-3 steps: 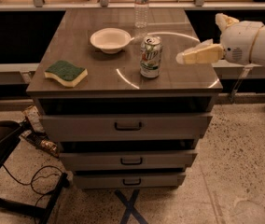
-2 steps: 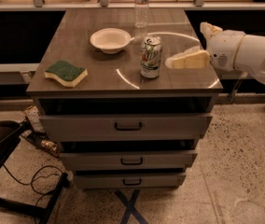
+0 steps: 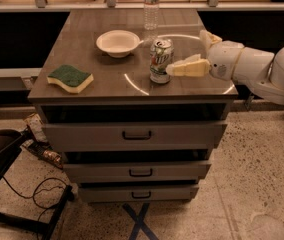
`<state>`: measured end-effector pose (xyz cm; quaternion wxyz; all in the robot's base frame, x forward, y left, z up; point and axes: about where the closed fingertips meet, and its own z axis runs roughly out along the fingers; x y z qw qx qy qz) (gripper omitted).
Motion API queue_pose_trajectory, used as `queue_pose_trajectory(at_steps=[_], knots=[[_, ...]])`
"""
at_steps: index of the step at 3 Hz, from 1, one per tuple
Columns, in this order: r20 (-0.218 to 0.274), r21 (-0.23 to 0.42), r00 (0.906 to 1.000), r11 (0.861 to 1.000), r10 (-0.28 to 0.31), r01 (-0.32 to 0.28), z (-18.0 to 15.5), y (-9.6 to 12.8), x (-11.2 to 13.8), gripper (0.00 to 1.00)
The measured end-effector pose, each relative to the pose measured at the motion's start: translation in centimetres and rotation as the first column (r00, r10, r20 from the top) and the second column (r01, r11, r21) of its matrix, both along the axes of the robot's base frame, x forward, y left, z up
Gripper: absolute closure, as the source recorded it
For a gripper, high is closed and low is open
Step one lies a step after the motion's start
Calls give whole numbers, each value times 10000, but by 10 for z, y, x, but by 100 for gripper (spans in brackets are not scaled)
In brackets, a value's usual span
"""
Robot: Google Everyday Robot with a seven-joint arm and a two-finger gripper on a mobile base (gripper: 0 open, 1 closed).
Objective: Move 7up can near water bottle
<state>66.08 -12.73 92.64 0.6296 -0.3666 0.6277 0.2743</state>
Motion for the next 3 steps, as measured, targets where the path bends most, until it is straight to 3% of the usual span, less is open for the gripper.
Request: queue_pose_trajectory(at_steps=[1, 3], knots=[[78, 228, 9997, 9995, 220, -222, -3, 9, 5, 0], [-220, 452, 9964, 9957, 815, -804, -20, 32, 5, 0]])
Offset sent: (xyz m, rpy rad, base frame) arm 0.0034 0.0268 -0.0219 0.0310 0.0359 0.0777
